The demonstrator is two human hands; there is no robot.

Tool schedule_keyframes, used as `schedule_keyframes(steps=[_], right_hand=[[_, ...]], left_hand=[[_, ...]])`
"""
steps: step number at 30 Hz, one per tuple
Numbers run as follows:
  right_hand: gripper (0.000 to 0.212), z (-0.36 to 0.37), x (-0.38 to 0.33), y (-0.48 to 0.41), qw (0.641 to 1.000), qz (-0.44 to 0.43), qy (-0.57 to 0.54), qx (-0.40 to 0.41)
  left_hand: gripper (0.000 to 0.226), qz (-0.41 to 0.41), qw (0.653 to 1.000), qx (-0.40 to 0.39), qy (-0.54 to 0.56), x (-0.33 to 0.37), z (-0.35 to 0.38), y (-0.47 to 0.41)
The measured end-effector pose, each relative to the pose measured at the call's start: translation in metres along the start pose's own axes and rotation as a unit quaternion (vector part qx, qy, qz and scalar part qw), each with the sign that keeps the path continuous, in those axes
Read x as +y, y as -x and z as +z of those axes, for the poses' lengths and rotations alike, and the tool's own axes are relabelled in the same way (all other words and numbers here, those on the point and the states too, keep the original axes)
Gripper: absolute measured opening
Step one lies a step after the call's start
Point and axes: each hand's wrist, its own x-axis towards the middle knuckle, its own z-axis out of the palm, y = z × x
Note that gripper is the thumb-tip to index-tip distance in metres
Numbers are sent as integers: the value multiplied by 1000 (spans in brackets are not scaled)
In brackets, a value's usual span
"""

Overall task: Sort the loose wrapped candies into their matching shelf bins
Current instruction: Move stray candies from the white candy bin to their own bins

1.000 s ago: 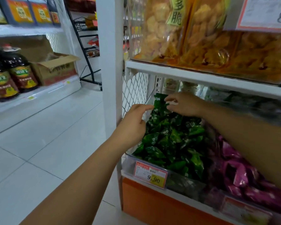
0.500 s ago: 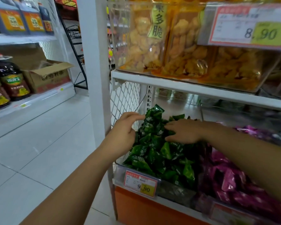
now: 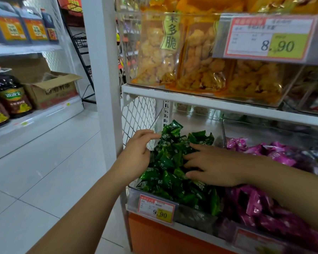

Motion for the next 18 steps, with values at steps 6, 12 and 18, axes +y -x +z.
schedule_keyframes(steps=[6, 12, 18], right_hand=[[68, 9, -21, -8, 999, -33, 18, -18], [70, 2, 17, -58, 998, 28, 27, -40], [72, -3, 52, -75, 995, 101, -20, 20]], left_hand=[[55, 3, 1000, 5, 5, 0, 1, -1], [56, -5, 1000, -7, -1, 1, -2, -1], [56, -19, 999, -14, 31, 1, -4, -2]])
